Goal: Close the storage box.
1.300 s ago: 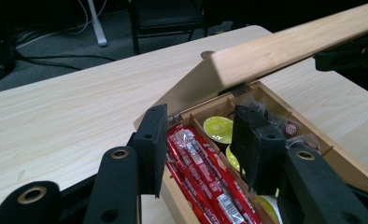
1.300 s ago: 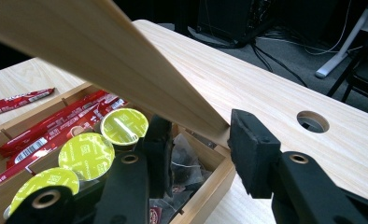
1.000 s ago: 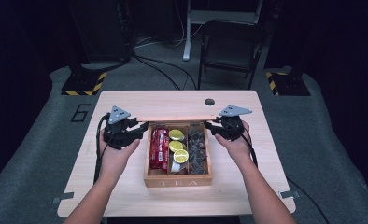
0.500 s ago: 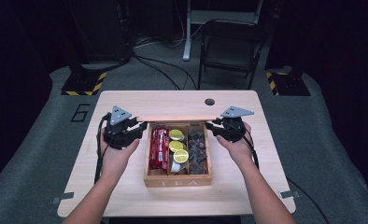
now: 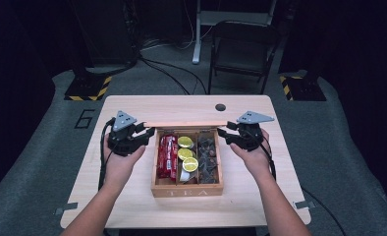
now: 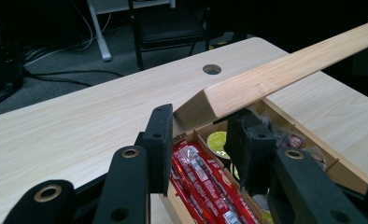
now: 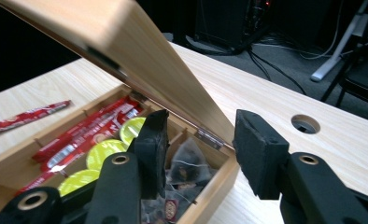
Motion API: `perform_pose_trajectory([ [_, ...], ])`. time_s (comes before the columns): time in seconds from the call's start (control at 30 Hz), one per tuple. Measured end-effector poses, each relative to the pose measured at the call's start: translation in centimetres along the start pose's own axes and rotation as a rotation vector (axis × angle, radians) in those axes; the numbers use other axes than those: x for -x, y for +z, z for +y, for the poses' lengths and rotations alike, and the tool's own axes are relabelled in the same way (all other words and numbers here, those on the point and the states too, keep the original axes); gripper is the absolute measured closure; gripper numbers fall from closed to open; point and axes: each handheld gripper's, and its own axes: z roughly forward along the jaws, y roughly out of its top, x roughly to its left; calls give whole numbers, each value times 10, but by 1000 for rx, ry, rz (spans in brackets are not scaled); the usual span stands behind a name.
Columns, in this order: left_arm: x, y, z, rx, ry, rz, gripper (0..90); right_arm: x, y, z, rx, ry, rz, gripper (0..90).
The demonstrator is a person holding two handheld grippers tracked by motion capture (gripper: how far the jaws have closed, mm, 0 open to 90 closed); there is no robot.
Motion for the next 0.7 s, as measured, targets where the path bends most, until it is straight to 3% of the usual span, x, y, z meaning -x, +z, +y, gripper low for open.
perform_pose_trajectory([
  [0.13, 0, -1, -1, -2, 3, -1, 617, -10, -4, 10, 7, -29, 4, 544],
  [0.3, 2, -2, -3, -8, 9, -5, 617, -13, -8, 16, 2, -37, 9, 539],
  [0.5, 3, -2, -5, -5, 10, -3, 616, -18, -18, 20, -3, -81, 6, 548],
  [0.7, 5, -4, -8, -11, 19, -5, 615, -20, -28, 16, -2, -61, 35, 567],
])
